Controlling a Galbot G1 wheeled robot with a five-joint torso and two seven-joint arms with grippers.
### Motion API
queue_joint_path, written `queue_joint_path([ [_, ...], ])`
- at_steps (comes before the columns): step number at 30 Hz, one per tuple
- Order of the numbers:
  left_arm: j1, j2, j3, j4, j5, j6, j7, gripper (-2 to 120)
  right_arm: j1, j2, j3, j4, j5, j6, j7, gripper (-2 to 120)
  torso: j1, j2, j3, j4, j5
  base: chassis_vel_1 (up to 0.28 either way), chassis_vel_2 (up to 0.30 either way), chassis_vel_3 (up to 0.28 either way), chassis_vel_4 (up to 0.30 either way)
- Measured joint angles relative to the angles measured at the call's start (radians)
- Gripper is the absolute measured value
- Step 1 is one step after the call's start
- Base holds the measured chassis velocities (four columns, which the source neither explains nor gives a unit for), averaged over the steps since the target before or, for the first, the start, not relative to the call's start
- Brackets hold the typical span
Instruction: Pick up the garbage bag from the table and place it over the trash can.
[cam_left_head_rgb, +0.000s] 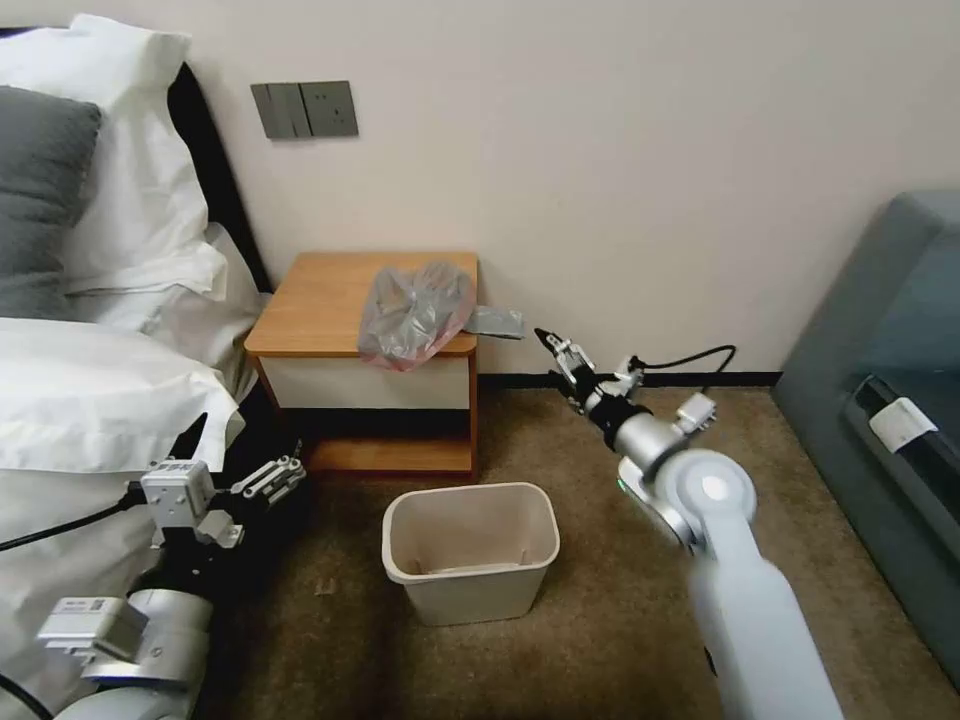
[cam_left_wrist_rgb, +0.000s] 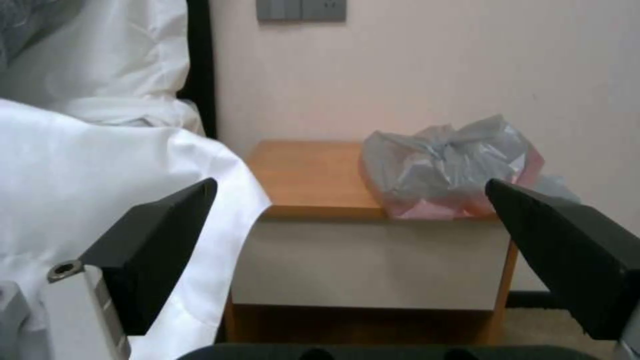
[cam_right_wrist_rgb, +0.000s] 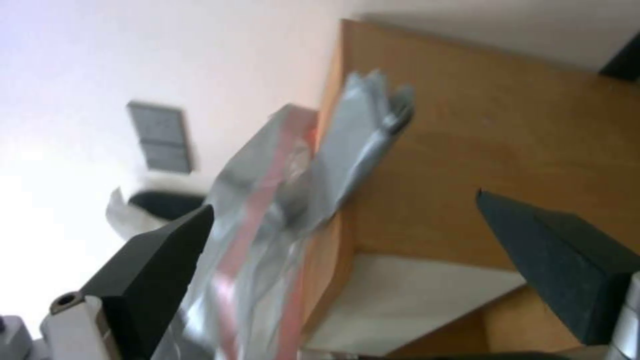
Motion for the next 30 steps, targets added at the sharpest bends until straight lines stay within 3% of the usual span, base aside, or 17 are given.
queue_joint_path([
  [7, 0.020, -0.015, -0.011, 0.000, -0.006, 0.001, -0.002, 100, 0.131, 0.018, -0.012, -0.200, 0.014, -0.004, -0.045, 100, 0.000, 0.000, 0.000, 0.0000, 0.0000, 0.000, 0.000, 0.000, 0.000],
  [14, 0.047, -0.029, -0.013, 0.000, -0.019, 0.000, -0.002, 100, 0.238, 0.074, -0.020, -0.369, -0.067, -0.016, -0.133, 100, 0.000, 0.000, 0.000, 0.0001, 0.0000, 0.000, 0.000, 0.000, 0.000],
  [21, 0.060, -0.032, -0.013, 0.000, -0.020, -0.001, 0.000, 100, 0.270, 0.111, -0.021, -0.435, -0.126, -0.007, -0.173, 100, 0.000, 0.000, 0.000, 0.0001, 0.0000, 0.000, 0.000, 0.000, 0.000],
  [30, 0.068, -0.044, -0.013, 0.000, -0.018, -0.001, 0.002, 100, 0.264, 0.108, -0.030, -0.427, -0.162, 0.004, -0.193, 71, 0.000, 0.000, 0.000, 0.0000, 0.0000, 0.000, 0.000, 0.000, 0.000],
])
